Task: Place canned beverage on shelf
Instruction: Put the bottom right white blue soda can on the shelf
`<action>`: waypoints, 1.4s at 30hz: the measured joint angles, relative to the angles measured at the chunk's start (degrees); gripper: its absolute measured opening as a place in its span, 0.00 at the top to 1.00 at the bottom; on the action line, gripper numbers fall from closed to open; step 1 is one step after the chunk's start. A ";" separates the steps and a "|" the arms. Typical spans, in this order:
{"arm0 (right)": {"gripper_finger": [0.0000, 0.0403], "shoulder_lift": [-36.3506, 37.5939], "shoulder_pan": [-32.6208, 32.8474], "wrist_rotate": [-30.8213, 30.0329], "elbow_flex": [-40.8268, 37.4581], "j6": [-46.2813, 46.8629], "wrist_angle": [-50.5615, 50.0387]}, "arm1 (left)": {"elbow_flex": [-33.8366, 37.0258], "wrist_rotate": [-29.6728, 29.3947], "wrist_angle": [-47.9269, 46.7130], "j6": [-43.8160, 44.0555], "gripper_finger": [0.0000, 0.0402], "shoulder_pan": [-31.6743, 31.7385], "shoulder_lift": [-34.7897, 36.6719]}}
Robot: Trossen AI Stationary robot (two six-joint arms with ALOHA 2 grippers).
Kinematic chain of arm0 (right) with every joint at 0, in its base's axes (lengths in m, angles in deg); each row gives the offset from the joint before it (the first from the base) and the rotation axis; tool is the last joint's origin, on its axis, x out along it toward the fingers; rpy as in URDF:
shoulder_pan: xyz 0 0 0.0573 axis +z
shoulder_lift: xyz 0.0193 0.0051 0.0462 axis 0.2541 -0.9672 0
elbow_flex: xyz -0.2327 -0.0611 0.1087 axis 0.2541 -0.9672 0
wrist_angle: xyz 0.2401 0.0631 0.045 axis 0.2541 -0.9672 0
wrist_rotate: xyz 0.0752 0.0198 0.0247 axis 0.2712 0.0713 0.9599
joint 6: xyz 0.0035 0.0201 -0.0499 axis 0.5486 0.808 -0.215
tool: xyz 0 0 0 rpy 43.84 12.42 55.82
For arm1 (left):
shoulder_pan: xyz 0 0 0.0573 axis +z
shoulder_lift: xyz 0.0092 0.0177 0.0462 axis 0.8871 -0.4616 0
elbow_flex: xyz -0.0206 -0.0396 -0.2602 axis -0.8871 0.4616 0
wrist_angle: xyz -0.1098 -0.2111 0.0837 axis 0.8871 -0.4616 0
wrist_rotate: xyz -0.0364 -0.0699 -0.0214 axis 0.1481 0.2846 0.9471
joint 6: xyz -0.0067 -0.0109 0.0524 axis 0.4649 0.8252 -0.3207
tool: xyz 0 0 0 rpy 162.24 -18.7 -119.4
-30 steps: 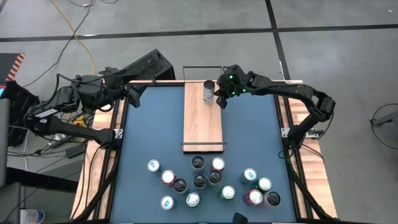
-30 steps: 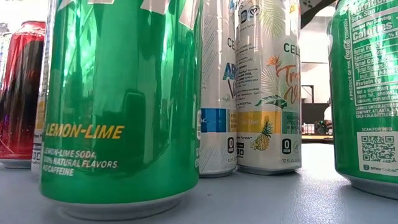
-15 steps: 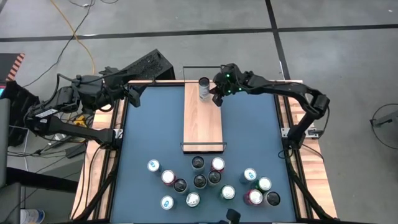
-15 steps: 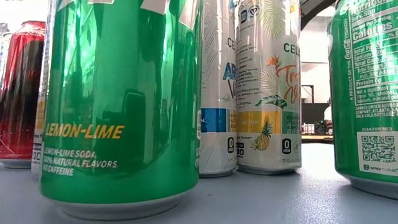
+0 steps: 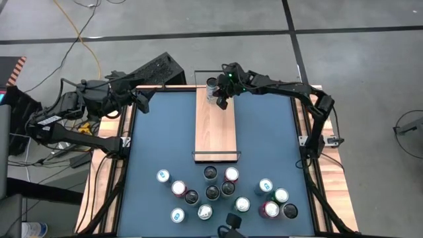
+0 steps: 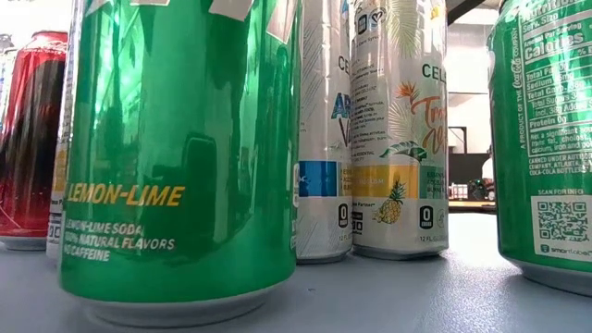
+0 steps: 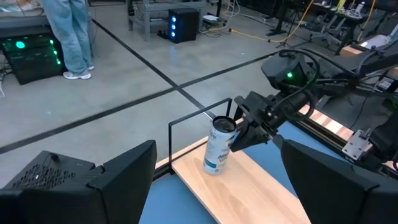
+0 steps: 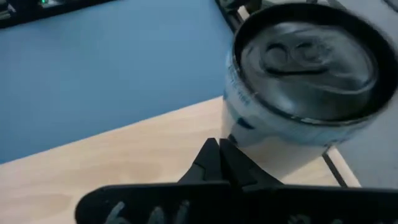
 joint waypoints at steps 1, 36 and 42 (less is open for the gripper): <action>1.00 -0.52 -0.05 0.11 0.89 -0.06 -0.33 | 0.00 -0.06 0.00 0.01 0.17 0.00 0.00; 1.00 -0.40 -2.23 -1.61 3.15 -1.91 -3.54 | 0.00 -1.35 -1.46 -0.03 0.17 0.05 0.00; 1.00 -0.40 -3.45 -1.59 3.15 -0.59 -0.96 | 0.00 -1.45 -1.46 0.03 0.17 0.04 -0.02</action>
